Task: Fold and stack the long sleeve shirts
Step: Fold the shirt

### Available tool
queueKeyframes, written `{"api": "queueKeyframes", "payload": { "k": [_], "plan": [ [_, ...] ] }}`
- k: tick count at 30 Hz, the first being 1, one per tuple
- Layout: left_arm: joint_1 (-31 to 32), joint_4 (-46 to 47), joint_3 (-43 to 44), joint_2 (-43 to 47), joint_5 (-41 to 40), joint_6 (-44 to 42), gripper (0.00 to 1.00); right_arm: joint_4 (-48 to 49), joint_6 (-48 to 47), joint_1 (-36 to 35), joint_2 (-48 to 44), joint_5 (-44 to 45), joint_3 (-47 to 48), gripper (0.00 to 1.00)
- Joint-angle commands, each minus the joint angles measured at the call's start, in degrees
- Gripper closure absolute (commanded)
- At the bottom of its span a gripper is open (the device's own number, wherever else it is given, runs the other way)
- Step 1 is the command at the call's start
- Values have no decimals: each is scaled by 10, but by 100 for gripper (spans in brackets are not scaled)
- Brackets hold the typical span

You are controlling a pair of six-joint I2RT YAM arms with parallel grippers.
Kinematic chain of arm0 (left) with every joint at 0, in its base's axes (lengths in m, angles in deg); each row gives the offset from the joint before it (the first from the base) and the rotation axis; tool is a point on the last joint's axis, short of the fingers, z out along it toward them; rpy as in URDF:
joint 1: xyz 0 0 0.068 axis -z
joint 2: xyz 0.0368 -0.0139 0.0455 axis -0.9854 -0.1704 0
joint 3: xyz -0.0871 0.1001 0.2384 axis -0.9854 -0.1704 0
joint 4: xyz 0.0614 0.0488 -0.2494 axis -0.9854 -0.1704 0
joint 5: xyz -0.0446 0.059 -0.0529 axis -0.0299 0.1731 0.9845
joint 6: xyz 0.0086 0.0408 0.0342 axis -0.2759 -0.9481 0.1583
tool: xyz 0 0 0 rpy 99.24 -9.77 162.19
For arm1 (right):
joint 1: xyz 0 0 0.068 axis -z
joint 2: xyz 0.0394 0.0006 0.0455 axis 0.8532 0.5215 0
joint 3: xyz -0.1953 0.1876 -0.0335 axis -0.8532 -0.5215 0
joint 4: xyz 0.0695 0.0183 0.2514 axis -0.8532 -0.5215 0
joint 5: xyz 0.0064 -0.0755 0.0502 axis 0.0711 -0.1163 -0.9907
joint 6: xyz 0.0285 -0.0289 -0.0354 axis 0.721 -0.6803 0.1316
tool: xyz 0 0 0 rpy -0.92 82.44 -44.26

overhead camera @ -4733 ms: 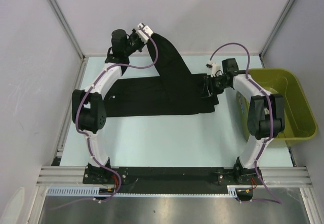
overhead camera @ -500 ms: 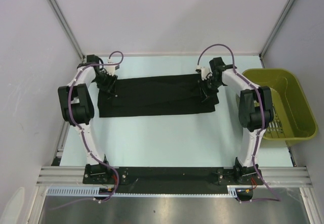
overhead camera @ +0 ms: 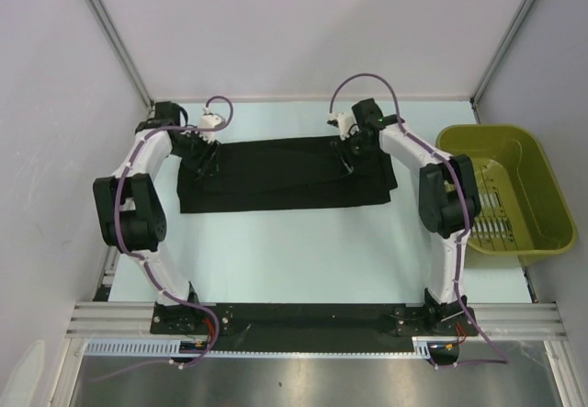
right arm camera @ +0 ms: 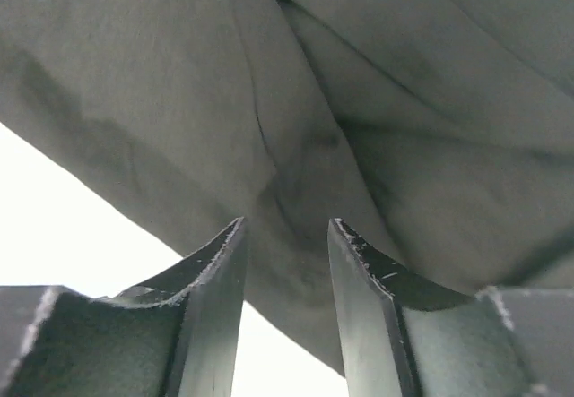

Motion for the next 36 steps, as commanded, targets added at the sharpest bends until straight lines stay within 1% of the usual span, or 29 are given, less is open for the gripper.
{"api": "queueKeyframes", "payload": {
  "k": [1, 3, 4, 7, 9, 10, 12, 13, 16, 18, 21, 23, 25, 29, 32, 33, 34, 35, 36],
  "plan": [
    [4, 8, -17, 14, 20, -8, 41, 20, -35, -24, 45, 65, 36, 61],
    [6, 10, -25, 19, 15, -12, 42, 24, -40, -26, 63, 104, 40, 69],
    [7, 10, -30, 21, 12, -17, 42, 28, -45, -24, 73, 119, 41, 75],
    [14, -3, -62, 35, 10, -63, 42, 37, -50, -10, 118, 168, 61, 78],
    [36, -20, -83, 57, -3, -127, 43, 31, -51, -6, 152, 185, 99, 80],
    [43, -24, -114, 68, -6, -170, 42, 29, -52, -3, 160, 191, 110, 80],
    [60, -20, -151, 104, -23, -208, 42, 34, -58, -3, 173, 202, 134, 79],
    [78, -14, -184, 114, -32, -232, 42, 39, -62, -4, 175, 204, 140, 78],
    [103, 20, -228, 138, -57, -242, 42, 57, -80, -8, 189, 213, 150, 78],
    [115, 36, -237, 140, -66, -238, 42, 66, -93, -8, 209, 221, 169, 78],
    [126, 51, -250, 143, -82, -238, 42, 54, -93, -11, 226, 222, 210, 77],
    [136, 65, -266, 145, -96, -244, 42, 66, -96, -10, 226, 225, 211, 76],
    [143, 100, -294, 147, -124, -248, 44, 92, -101, -9, 225, 228, 215, 75],
    [159, 146, -330, 144, -163, -254, 47, 105, -122, -15, 238, 236, 239, 73],
    [169, 159, -345, 138, -182, -256, 60, 106, -132, -18, 239, 234, 251, 68],
    [173, 158, -346, 138, -186, -253, 70, 100, -133, -17, 235, 233, 252, 62],
    [179, 157, -346, 139, -187, -247, 75, 93, -132, -17, 229, 223, 252, 59],
    [181, 154, -345, 141, -186, -244, 81, 81, -131, -11, 209, 220, 243, 51],
    [185, 148, -343, 142, -185, -235, 89, 77, -130, -10, 198, 217, 234, 47]
  ]
}}
